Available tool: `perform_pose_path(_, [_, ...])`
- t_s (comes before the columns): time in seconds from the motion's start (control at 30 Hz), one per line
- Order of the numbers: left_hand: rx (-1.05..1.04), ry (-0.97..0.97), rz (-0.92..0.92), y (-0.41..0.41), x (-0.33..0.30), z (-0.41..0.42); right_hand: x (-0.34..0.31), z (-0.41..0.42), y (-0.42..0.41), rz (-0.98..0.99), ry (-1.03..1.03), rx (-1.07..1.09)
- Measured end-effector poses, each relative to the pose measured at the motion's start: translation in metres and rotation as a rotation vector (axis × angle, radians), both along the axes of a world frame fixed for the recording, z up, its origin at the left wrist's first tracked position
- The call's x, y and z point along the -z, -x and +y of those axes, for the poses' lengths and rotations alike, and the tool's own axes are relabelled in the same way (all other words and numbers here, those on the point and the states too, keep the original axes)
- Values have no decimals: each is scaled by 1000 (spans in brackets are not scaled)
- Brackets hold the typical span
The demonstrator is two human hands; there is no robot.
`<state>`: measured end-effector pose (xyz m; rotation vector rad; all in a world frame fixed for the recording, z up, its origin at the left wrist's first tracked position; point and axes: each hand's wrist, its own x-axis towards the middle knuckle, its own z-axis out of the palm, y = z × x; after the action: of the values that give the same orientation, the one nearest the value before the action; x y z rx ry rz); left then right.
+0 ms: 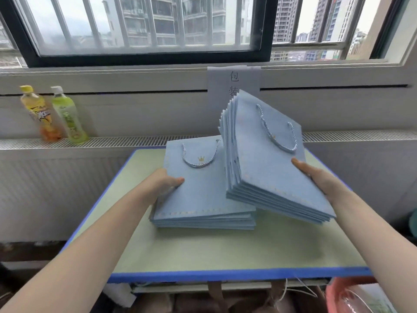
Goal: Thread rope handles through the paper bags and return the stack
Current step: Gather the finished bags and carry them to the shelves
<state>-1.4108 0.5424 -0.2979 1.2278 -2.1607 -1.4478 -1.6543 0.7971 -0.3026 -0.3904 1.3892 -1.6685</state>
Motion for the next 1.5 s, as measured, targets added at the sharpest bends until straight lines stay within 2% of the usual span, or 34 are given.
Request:
perform_pose_path(0.2, [-26,-226,13,-3,-10,-6,6,-43,-33,121,-84,-45])
perform_pose_path(0.3, [-82,-373,26,-6,-14,-5,6,-47,-40,98,-85,-43])
perform_pose_path(0.4, [-52,-522,88,-6,-12,1,6,-45,-44,121,-98,-57])
perform_pose_path(0.47, [5,-555,149,-6,-9,8,6,-40,-45,116,-108,-55])
perform_pose_path(0.6, [9,-496,341,-4,-4,19,7,-32,-52,126,-5,-10])
perform_pose_path(0.7, [-57,-393,582,-2,2,17,-4,-27,-49,244,163,91])
perform_pose_path(0.8, [-123,-178,891,-8,0,6,-24,-15,-41,334,344,226])
perform_pose_path(0.87, [-172,13,1005,-12,-8,2,-36,-7,-38,387,427,356])
perform_pose_path(0.97, [-279,241,962,-19,-8,10,-42,1,-41,509,459,531])
perform_pose_path(1.07, [-239,289,783,-21,7,22,-29,2,-54,663,323,648])
perform_pose_path(1.13, [-226,320,665,-18,12,24,-10,0,-62,744,210,654])
perform_pose_path(1.23, [-258,422,563,-9,10,25,2,0,-64,723,157,600])
perform_pose_path(1.37, [-323,498,583,0,1,33,-5,0,-62,712,180,613])
perform_pose_path(1.5, [-396,464,665,7,-2,43,-3,-6,-70,713,192,665])
